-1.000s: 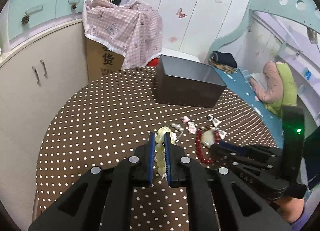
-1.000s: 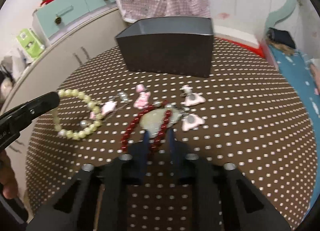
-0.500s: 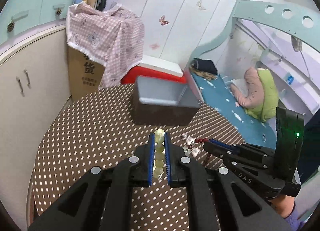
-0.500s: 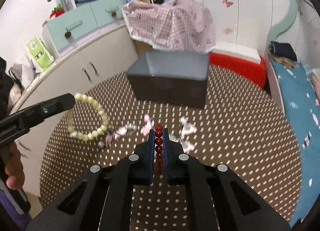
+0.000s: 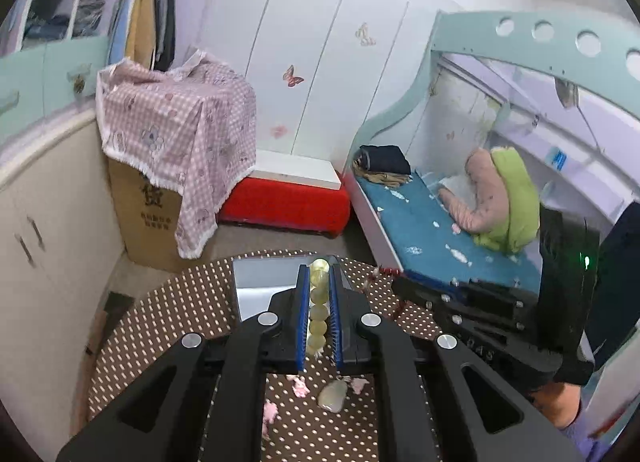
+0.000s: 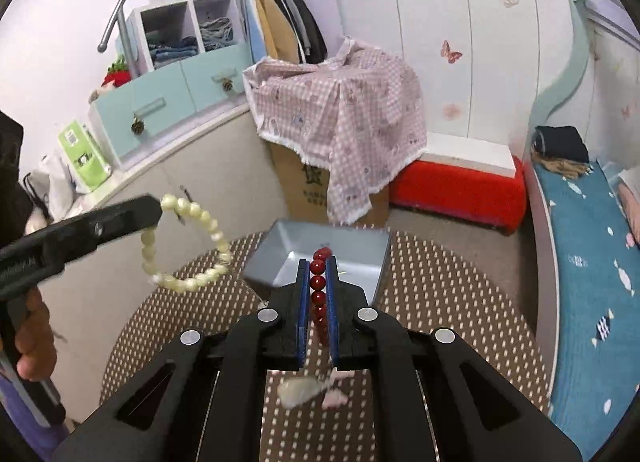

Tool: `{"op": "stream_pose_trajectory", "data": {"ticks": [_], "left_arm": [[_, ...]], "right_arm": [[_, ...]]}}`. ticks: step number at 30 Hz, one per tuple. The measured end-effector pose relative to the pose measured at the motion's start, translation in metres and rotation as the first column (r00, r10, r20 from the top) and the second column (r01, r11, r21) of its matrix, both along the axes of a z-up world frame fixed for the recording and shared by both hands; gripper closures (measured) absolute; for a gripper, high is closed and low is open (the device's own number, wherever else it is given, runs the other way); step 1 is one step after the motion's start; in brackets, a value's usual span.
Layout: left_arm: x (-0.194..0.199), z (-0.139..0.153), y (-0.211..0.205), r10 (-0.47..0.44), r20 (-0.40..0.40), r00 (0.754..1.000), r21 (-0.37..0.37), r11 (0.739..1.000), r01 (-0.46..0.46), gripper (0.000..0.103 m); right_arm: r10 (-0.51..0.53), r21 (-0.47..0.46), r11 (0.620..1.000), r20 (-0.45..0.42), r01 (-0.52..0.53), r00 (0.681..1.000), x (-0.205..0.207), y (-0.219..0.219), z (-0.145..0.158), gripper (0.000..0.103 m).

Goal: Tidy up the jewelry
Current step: 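Lift both bracelets and carry them with both grippers over the dark gray box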

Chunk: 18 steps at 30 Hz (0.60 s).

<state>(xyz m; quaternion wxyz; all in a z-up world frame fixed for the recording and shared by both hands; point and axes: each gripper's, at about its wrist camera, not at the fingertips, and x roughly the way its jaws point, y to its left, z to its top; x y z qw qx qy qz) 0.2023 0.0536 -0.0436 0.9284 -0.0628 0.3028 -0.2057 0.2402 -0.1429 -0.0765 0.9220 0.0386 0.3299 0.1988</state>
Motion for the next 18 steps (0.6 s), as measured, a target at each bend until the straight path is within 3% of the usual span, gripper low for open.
{"op": "stream_pose_trajectory", "data": {"ticks": [5, 9, 11, 14, 15, 17, 18], "left_arm": [[-0.003, -0.008, -0.001, -0.033, -0.016, 0.999, -0.003, 0.999, 0.033, 0.095], [-0.016, -0.034, 0.007, -0.068, -0.090, 0.994, -0.052, 0.997, 0.064, 0.095], [-0.022, -0.049, 0.012, -0.061, -0.110, 0.992, -0.032, 0.998, 0.058, 0.095], [-0.018, -0.097, 0.017, 0.009, -0.245, 0.969, 0.068, 0.998, 0.007, 0.095], [-0.015, -0.115, 0.017, 0.057, -0.278, 0.959, 0.148, 0.989, -0.016, 0.095], [-0.013, -0.136, 0.020, 0.187, -0.272, 0.944, 0.322, 0.942, -0.093, 0.095], [-0.014, -0.136, 0.024, 0.192, -0.265, 0.945, 0.314, 0.944, -0.104, 0.095]], "right_arm": [[0.010, 0.008, 1.000, 0.012, -0.011, 1.000, 0.006, 0.000, 0.006, 0.095], [0.027, 0.006, 1.000, 0.005, -0.027, 1.000, -0.002, 0.002, -0.003, 0.095], [0.031, 0.006, 1.000, -0.003, -0.031, 1.000, -0.005, 0.001, -0.007, 0.095], [0.036, 0.009, 0.999, -0.017, -0.036, 0.999, -0.010, 0.002, -0.014, 0.095], [0.038, 0.010, 0.999, -0.019, -0.038, 0.999, -0.012, 0.004, -0.016, 0.095], [0.043, 0.008, 0.999, -0.022, -0.043, 0.999, -0.014, 0.005, -0.018, 0.095], [0.045, 0.007, 0.999, -0.022, -0.045, 0.999, -0.016, 0.005, -0.019, 0.095]]}}
